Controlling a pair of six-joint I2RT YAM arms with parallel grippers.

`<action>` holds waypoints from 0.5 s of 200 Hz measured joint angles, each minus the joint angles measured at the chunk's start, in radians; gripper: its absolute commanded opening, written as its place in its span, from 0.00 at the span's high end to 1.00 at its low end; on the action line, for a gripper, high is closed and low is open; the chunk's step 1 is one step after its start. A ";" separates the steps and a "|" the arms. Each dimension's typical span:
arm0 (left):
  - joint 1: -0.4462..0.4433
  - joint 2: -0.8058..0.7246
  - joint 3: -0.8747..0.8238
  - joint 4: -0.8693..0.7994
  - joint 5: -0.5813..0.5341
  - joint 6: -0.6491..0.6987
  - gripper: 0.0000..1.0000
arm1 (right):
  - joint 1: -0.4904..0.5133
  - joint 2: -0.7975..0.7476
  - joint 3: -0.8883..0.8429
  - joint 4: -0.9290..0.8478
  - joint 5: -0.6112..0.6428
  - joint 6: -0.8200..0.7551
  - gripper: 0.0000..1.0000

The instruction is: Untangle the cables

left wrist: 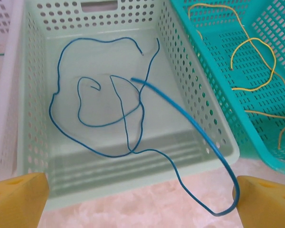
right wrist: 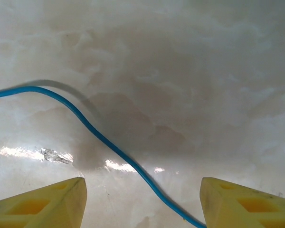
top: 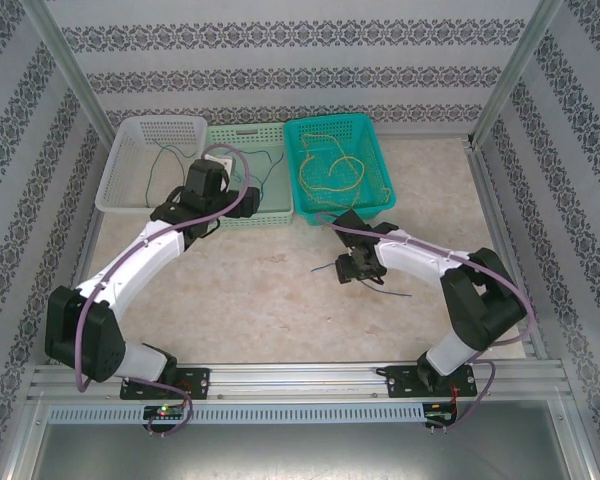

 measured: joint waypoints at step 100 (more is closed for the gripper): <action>0.051 0.270 0.353 -0.125 0.074 0.010 0.00 | 0.042 0.154 0.099 -0.071 -0.066 -0.011 0.96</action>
